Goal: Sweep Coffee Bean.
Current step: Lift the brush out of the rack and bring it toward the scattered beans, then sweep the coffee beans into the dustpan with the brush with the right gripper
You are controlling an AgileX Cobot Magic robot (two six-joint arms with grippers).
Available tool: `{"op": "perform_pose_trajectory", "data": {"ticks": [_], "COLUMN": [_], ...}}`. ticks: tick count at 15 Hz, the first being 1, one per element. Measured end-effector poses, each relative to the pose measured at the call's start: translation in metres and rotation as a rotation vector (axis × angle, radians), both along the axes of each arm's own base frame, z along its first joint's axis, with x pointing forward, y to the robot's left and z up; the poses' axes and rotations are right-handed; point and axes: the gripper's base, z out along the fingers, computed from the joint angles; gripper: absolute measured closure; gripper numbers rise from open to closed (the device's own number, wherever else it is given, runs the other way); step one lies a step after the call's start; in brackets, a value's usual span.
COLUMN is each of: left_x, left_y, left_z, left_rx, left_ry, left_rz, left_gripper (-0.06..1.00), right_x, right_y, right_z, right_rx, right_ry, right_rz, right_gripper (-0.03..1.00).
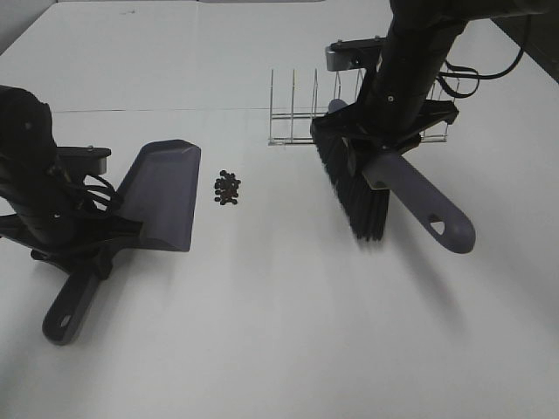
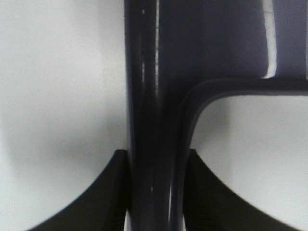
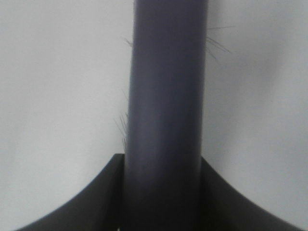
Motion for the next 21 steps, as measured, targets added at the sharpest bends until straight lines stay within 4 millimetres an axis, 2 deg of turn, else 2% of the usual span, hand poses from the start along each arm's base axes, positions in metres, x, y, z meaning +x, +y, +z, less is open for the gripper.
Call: {"op": "perform_pose_trajectory", "data": {"ticks": [2,4,8,11,14,17,19,21], "left_x": [0.001,0.001,0.001,0.001,0.001,0.001,0.001,0.001], "left_y": [0.000,-0.001,0.000,0.000,0.000,-0.001,-0.001,-0.001], "left_z": [0.001,0.001,0.001,0.001,0.001,0.001,0.001,0.001], "left_rx": [0.001,0.000,0.001,0.001,0.001,0.000,0.000,0.000], "left_ry": [0.005,0.004,0.008,0.008,0.008,0.008,0.008,0.008], "left_rz": [0.000,0.000,0.000,0.000,0.000,0.001,0.002,0.002], "left_gripper": [0.68,0.68,0.68,0.68,0.68,0.68,0.68,0.68], "right_x": [0.000,0.005,0.017,0.018,0.009,-0.002,-0.002,0.001], "right_y": [0.020,0.042,0.092,0.125,0.158,0.181,0.194,0.199], "right_z": [-0.005,-0.021,-0.032,-0.042,-0.053,-0.044,-0.027,-0.012], "right_rx": [-0.014,-0.101,-0.232,-0.230,-0.171,-0.071,0.008,0.044], "right_ry": [0.006,0.057,0.067,0.053,0.059,0.063,0.030,-0.012], "right_rz": [0.051,0.127,0.258,0.336,0.416,0.459,0.464,0.459], "right_gripper": [0.70,0.70,0.70,0.70,0.70,0.70,0.70,0.70]}}
